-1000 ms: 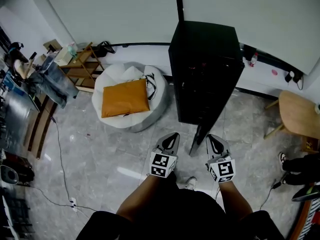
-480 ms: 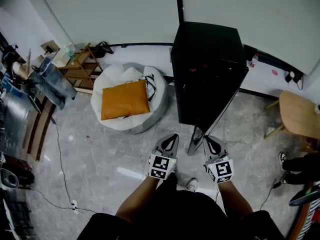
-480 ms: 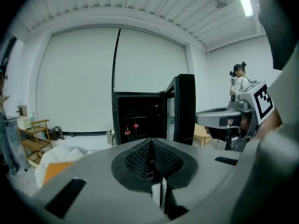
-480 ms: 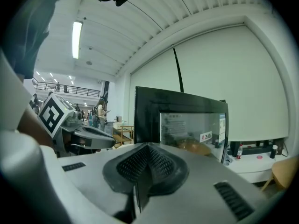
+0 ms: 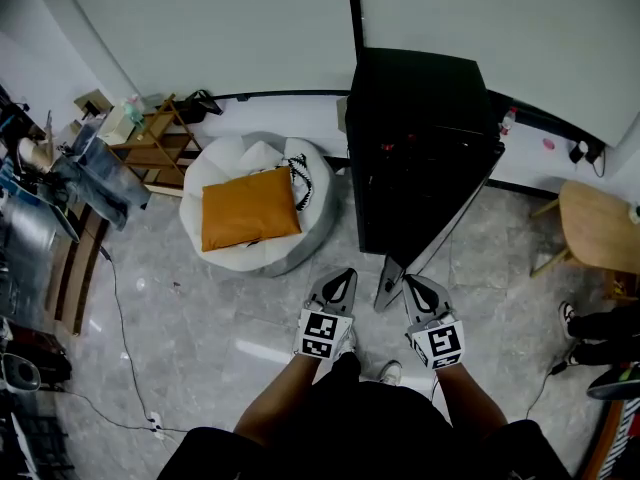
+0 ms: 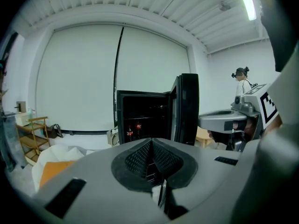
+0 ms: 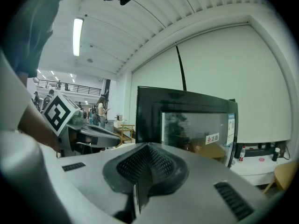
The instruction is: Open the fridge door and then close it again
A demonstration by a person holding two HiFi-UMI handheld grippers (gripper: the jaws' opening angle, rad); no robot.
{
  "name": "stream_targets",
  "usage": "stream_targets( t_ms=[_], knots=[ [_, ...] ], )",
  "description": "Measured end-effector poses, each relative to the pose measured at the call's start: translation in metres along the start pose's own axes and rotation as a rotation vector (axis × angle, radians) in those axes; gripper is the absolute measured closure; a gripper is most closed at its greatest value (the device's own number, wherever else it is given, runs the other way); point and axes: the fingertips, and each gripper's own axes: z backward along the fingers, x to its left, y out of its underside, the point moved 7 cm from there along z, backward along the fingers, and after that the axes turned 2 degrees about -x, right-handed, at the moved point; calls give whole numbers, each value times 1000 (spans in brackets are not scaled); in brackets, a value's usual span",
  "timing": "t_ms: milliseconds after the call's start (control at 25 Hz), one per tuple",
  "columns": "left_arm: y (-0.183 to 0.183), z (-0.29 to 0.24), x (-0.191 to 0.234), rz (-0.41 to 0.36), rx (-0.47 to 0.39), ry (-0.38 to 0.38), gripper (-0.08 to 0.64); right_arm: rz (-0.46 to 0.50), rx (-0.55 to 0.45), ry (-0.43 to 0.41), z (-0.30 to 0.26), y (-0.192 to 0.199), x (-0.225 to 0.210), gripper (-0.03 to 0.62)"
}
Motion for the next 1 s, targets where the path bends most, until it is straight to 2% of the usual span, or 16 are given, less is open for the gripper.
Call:
stream_targets(
  t_ms=[200, 440, 1000],
  knots=[
    [-12, -10, 17, 35, -41, 3, 538, 7, 8, 4, -16, -2, 4, 574],
    [-3, -22, 36, 51, 3, 23, 538, 20, 19, -5, -32, -5, 8, 574],
    [-6, -51, 77, 59, -6, 61, 537, 21, 33, 5, -78, -12, 11, 574]
  ],
)
